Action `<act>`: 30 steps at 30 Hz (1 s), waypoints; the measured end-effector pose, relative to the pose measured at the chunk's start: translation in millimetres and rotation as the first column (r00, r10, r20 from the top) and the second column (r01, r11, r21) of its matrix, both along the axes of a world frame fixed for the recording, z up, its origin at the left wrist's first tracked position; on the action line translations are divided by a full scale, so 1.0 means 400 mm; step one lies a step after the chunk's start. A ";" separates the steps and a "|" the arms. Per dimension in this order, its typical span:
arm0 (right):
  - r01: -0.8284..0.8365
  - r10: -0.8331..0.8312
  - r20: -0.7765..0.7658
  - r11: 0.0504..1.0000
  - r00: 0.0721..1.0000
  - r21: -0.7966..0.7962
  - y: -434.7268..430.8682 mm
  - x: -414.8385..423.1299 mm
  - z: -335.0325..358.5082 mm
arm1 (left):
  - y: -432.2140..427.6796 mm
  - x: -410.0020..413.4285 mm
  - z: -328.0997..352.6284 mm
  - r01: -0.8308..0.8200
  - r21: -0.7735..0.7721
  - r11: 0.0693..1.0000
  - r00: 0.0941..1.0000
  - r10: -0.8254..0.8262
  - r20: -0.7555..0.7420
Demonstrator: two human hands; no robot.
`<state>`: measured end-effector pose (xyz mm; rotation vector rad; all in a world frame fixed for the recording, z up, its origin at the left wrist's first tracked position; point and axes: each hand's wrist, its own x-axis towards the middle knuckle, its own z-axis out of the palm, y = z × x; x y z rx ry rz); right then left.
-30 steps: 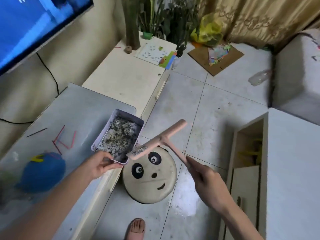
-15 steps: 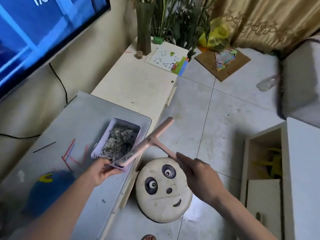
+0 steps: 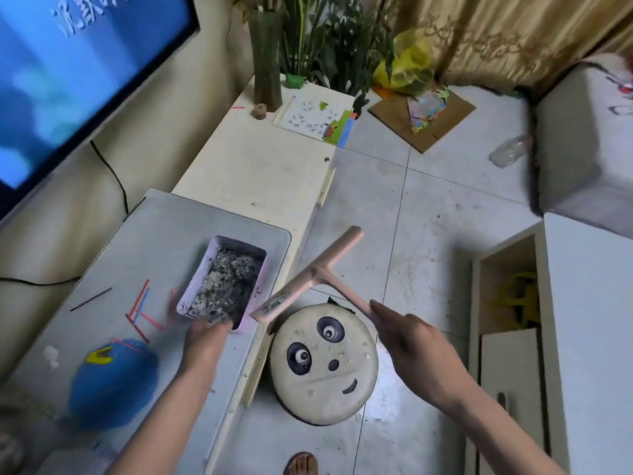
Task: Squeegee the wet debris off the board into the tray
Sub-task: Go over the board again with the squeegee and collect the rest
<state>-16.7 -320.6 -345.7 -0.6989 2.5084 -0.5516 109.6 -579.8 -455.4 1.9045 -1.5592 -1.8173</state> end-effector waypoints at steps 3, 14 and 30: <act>0.043 -0.043 -0.027 0.999 0.999 -0.005 0.073 0.011 0.040 | 0.062 -0.029 0.100 0.226 -0.217 0.950 0.961 -0.253 -0.109; 0.252 -0.251 -0.083 0.968 0.965 0.001 0.463 0.017 0.141 | 0.493 -0.293 0.255 0.903 -0.357 0.239 0.334 -0.913 0.233; 0.501 -0.501 -0.006 0.865 0.865 -0.041 1.101 -0.283 0.117 | 1.179 -0.817 0.243 0.947 -0.322 -0.018 0.071 -0.962 0.263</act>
